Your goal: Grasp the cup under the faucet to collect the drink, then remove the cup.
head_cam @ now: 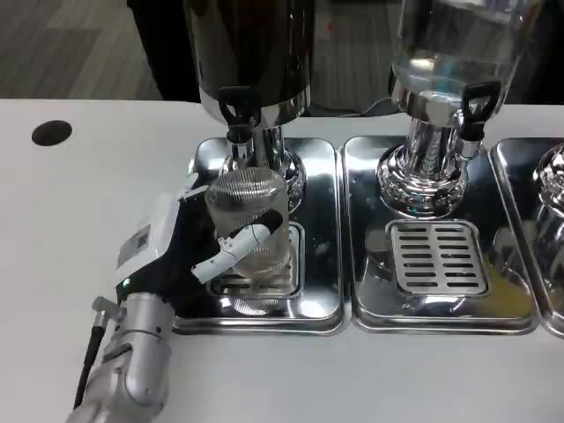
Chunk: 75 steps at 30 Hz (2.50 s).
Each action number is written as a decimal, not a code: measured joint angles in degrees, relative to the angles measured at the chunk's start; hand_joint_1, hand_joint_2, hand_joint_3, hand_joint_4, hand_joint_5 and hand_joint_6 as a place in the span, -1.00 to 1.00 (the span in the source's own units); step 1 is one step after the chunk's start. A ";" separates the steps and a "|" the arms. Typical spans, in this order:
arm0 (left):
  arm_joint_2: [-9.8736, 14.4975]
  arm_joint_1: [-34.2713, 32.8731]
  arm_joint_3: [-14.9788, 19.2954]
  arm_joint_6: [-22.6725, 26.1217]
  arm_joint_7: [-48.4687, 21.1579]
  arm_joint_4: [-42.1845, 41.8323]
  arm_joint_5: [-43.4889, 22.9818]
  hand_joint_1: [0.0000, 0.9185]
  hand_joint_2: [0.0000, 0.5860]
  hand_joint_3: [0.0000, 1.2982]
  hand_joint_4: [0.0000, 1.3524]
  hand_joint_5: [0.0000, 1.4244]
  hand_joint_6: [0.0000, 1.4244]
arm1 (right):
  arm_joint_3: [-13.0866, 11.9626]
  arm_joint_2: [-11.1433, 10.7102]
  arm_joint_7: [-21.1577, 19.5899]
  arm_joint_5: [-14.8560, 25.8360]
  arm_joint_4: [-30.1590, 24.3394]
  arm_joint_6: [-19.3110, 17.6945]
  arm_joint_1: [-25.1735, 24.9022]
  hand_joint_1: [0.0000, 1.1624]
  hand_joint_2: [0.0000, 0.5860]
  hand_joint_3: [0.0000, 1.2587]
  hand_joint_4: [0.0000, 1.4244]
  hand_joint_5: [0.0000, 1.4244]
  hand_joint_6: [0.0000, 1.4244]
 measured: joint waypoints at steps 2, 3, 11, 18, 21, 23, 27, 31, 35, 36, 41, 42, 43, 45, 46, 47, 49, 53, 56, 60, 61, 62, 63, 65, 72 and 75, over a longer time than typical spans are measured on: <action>0.00 0.05 0.00 0.00 -0.05 -0.09 0.01 -0.84 -0.66 -0.18 -1.00 -0.68 -0.83 | -0.12 0.03 0.00 0.00 0.00 -0.18 -0.02 0.04 1.00 -0.48 -0.68 -0.78 -0.96; 0.01 0.12 0.00 0.00 -0.05 -0.18 0.01 -0.84 -0.67 -0.16 -1.00 -0.68 -0.83 | -0.21 0.06 0.00 0.00 0.01 -0.39 -0.02 0.04 1.00 -0.48 -0.68 -0.78 -0.96; 0.06 1.49 0.18 -0.65 0.50 -1.23 0.05 -0.82 -0.69 -0.08 -1.00 -0.68 -0.83 | -0.59 0.25 0.00 0.00 0.02 -0.81 -0.04 0.05 1.00 -0.48 -0.68 -0.78 -0.96; 0.05 2.48 1.37 -1.01 1.73 -1.40 0.22 -0.89 -0.81 -0.43 -1.00 -0.69 -0.83 | -0.61 0.30 0.05 0.01 0.02 -0.96 -0.05 0.06 1.00 -0.48 -0.68 -0.78 -0.96; 0.05 2.52 1.55 -1.22 2.41 -2.08 0.36 -0.88 -0.82 -0.63 -1.00 -0.69 -0.83 | -0.61 0.32 0.08 0.01 0.02 -0.96 -0.08 0.06 1.00 -0.48 -0.68 -0.78 -0.96; 0.06 2.52 1.54 -1.57 2.61 -2.59 0.65 -0.88 -0.83 -0.74 -1.00 -0.71 -0.85 | -0.62 0.33 0.10 0.03 0.03 -0.97 -0.09 0.06 1.00 -0.48 -0.68 -0.78 -0.96; 0.06 2.52 1.52 -1.60 2.61 -2.59 0.89 -0.85 -0.84 -0.82 -1.00 -0.71 -0.86 | -0.63 0.34 0.13 0.05 0.03 -0.99 -0.11 0.06 1.00 -0.48 -0.68 -0.78 -0.96; 0.06 2.52 1.48 -1.60 2.62 -2.59 0.93 -0.85 -0.85 -0.91 -1.00 -0.71 -0.86 | -0.64 0.37 0.14 0.06 0.08 -1.10 -0.14 0.06 1.00 -0.48 -0.68 -0.78 -0.96; 0.06 2.52 1.43 -1.62 2.67 -2.59 0.96 -0.85 -0.85 -1.00 -1.00 -0.73 -0.86 | -0.64 0.39 0.14 0.06 0.21 -1.12 -0.19 0.05 1.00 -0.48 -0.68 -0.78 -0.96; 0.06 2.52 1.41 -1.63 2.77 -2.59 0.98 -0.85 -0.85 -1.00 -1.00 -0.73 -0.86 | -0.64 0.39 0.14 0.07 0.26 -1.12 -0.20 0.05 1.00 -0.48 -0.68 -0.78 -0.96; 0.06 2.52 1.36 -1.64 3.23 -2.59 1.03 -0.85 -0.86 -1.00 -1.00 -0.79 -0.92 | -0.67 0.39 0.14 0.08 0.40 -1.13 -0.25 0.05 1.00 -0.48 -0.68 -0.78 -0.96; 0.06 2.52 1.35 -1.64 3.26 -2.59 1.04 -0.83 -0.87 -1.00 -1.00 -0.81 -0.95 | -0.68 0.39 0.14 0.08 0.40 -1.13 -0.25 0.05 1.00 -0.48 -0.68 -0.78 -0.96; 0.06 2.52 1.33 -1.64 3.34 -2.59 1.06 -0.82 -0.87 -1.00 -1.00 -0.83 -0.98 | -0.68 0.39 0.14 0.09 0.40 -1.13 -0.26 0.05 1.00 -0.48 -0.68 -0.78 -0.96; 0.06 2.52 1.29 -1.64 3.59 -2.59 1.38 -0.80 -0.89 -1.00 -1.00 -0.87 -1.00 | -0.71 0.39 0.14 0.13 0.40 -1.13 -0.29 0.05 1.00 -0.48 -0.68 -0.77 -0.96; 0.06 2.52 1.28 -1.64 3.63 -2.60 1.55 -0.77 -0.90 -1.00 -1.00 -0.90 -1.00 | -0.71 0.39 0.14 0.19 0.40 -1.14 -0.30 0.05 1.00 -0.47 -0.68 -0.77 -0.96; 0.06 2.52 1.28 -1.64 3.64 -2.62 2.02 -0.74 -0.91 -1.00 -1.00 -0.92 -1.00 | -0.71 0.39 0.15 0.38 0.40 -1.14 -0.30 0.05 1.00 -0.47 -0.68 -0.77 -0.96; 0.06 2.53 1.28 -1.64 3.64 -2.73 2.38 -0.69 -0.93 -1.00 -1.00 -0.95 -1.00 | -0.76 0.40 0.15 0.97 0.40 -1.17 -0.30 0.05 1.00 -0.47 -0.68 -0.77 -0.96; 0.16 2.96 1.27 -1.61 3.63 -3.28 2.89 -0.49 -0.89 -1.00 -1.00 -0.98 -1.00 | -0.77 0.41 0.16 1.05 0.40 -1.28 -0.27 0.05 1.00 -0.46 -0.68 -0.76 -0.96; 0.49 3.47 1.21 -1.12 3.56 -4.04 3.28 -0.34 -0.85 -1.00 -1.00 -0.99 -1.00 | -0.77 0.44 0.16 1.09 0.40 -1.49 -0.26 0.05 1.00 -0.46 -0.68 -0.76 -0.96; 0.91 3.52 1.09 -0.72 3.46 -5.10 3.55 -0.23 -0.78 -1.00 -1.00 -0.99 -1.00 | -0.77 0.57 0.17 1.09 0.40 -1.86 -0.26 0.06 1.00 -0.46 -0.67 -0.75 -0.96; 0.91 3.52 1.01 -0.66 3.39 -5.16 3.73 -0.19 -0.77 -1.00 -1.00 -0.99 -1.00 | -0.77 0.61 0.18 1.09 0.40 -1.87 -0.26 0.06 1.00 -0.46 -0.67 -0.75 -0.96; 0.93 3.57 0.91 -0.50 3.32 -5.27 4.18 -0.18 -0.77 -1.00 -1.00 -0.99 -1.00 | -0.77 0.65 0.19 1.09 0.40 -1.89 -0.26 0.06 1.00 -0.46 -0.67 -0.75 -0.96; 0.96 3.64 0.86 -0.43 3.30 -5.30 4.47 -0.15 -0.77 -1.00 -1.00 -0.99 -1.00 | -0.77 0.66 0.20 1.09 0.40 -1.92 -0.26 0.05 1.00 -0.46 -0.67 -0.75 -0.96; 0.96 3.67 0.81 -0.43 3.29 -5.33 4.71 -0.13 -0.76 -1.00 -1.00 -1.00 -1.00 | -0.77 0.67 0.26 1.09 0.40 -1.94 -0.27 0.05 1.00 -0.46 -0.67 -0.75 -0.96; 0.96 3.71 0.68 -0.43 3.29 -5.41 4.97 -0.10 -0.74 -1.00 -1.00 -1.00 -1.00 | -0.77 0.79 0.58 1.09 0.40 -1.96 -0.27 0.05 1.00 -0.46 -0.66 -0.74 -0.96; 0.96 3.82 0.69 -0.43 3.29 -5.42 4.97 -0.09 -0.71 -1.00 -1.00 -1.00 -1.00 | -0.77 0.82 0.59 1.09 0.40 -1.97 -0.27 0.05 1.00 -0.46 -0.66 -0.74 -0.96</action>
